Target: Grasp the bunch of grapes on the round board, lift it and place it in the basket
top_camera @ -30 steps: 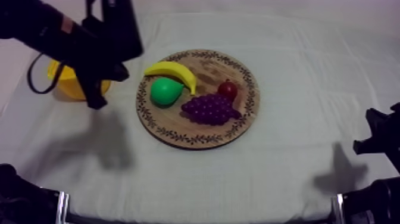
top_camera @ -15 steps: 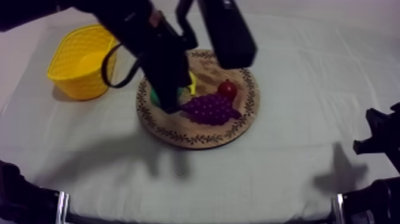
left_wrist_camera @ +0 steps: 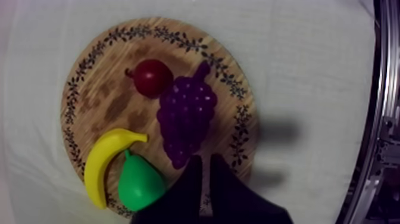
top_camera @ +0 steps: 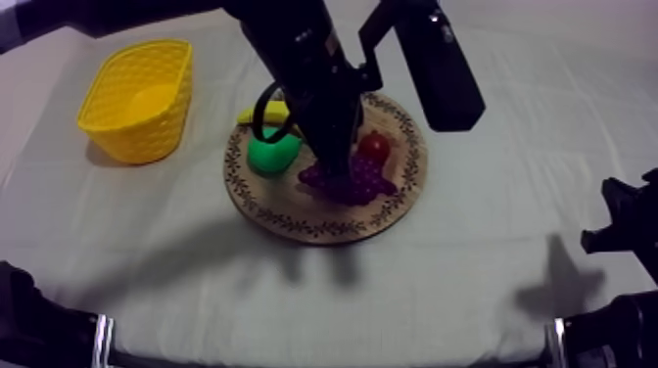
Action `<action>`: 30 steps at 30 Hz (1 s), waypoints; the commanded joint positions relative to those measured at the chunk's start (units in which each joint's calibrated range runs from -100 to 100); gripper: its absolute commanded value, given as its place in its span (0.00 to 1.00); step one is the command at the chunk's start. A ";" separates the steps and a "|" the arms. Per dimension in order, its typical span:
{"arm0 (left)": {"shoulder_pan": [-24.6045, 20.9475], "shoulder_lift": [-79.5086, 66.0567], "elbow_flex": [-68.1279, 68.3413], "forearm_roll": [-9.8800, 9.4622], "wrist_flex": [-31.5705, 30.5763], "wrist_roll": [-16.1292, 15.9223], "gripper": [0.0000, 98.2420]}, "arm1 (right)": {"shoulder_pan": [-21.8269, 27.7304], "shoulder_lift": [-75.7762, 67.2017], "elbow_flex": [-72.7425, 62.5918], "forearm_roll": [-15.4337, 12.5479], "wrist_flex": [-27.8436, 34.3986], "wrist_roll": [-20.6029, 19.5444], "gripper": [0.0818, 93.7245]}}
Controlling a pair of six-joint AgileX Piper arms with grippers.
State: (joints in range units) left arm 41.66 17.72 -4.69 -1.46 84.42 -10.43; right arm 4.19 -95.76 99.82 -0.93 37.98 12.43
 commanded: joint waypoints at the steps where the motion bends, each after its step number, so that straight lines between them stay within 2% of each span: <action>1: 0.00 0.41 0.12 -0.12 -0.05 -0.11 0.20 | 0.02 0.00 -0.04 -0.02 0.00 0.00 0.00; 7: -0.03 1.76 0.05 -0.84 -0.05 0.31 0.42 | 0.02 0.00 -0.04 -0.02 0.00 0.00 0.00; 14: -0.25 3.26 0.20 -1.19 -0.14 0.43 0.58 | 0.02 0.00 -0.04 -0.02 0.00 0.00 0.00; 20: -0.58 6.61 0.83 -1.51 -1.89 0.42 0.63 | 0.02 0.00 -0.04 -0.02 0.00 0.00 0.00; 30: -0.97 15.47 1.60 -2.46 -8.21 -0.06 0.67 | 0.02 0.00 -0.04 -0.02 0.00 0.00 0.00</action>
State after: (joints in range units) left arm 40.71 32.24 -2.85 -3.89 76.50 -10.45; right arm 4.19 -95.76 99.82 -0.93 37.98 12.52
